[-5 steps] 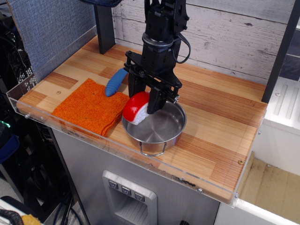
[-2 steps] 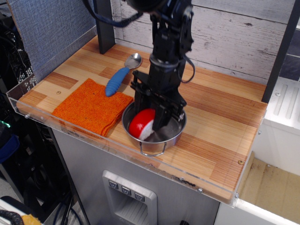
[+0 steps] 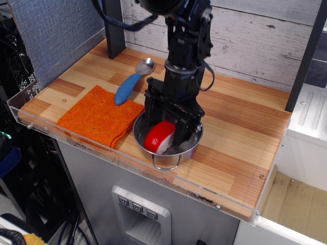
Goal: Place the sushi inside the pot
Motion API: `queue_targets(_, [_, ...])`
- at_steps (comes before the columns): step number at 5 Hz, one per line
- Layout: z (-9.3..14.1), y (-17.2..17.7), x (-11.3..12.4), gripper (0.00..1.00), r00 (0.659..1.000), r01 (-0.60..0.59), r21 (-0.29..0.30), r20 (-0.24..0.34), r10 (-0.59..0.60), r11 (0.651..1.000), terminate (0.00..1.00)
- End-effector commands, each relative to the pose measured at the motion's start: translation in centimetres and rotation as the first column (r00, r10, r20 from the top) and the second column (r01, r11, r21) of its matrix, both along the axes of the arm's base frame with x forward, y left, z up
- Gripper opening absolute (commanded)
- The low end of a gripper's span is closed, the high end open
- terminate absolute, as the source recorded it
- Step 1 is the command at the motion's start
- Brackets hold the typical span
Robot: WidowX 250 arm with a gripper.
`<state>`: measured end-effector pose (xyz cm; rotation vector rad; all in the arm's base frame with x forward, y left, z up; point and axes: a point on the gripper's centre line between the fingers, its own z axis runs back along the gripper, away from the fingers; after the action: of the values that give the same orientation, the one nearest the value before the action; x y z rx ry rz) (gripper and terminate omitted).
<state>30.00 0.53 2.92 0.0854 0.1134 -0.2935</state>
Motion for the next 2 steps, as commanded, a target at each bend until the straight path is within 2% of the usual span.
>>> queue_targets(1, [8.3, 3.5, -1.2, 1.00, 0.963, -0.051, -0.080, 0.261, 0.071, 0.995, 0.00])
queue_targets(2, [9.5, 5.4, -1.0, 1.00, 0.949, -0.128, -0.122, 0.274, 0.157, 0.984, 0.00])
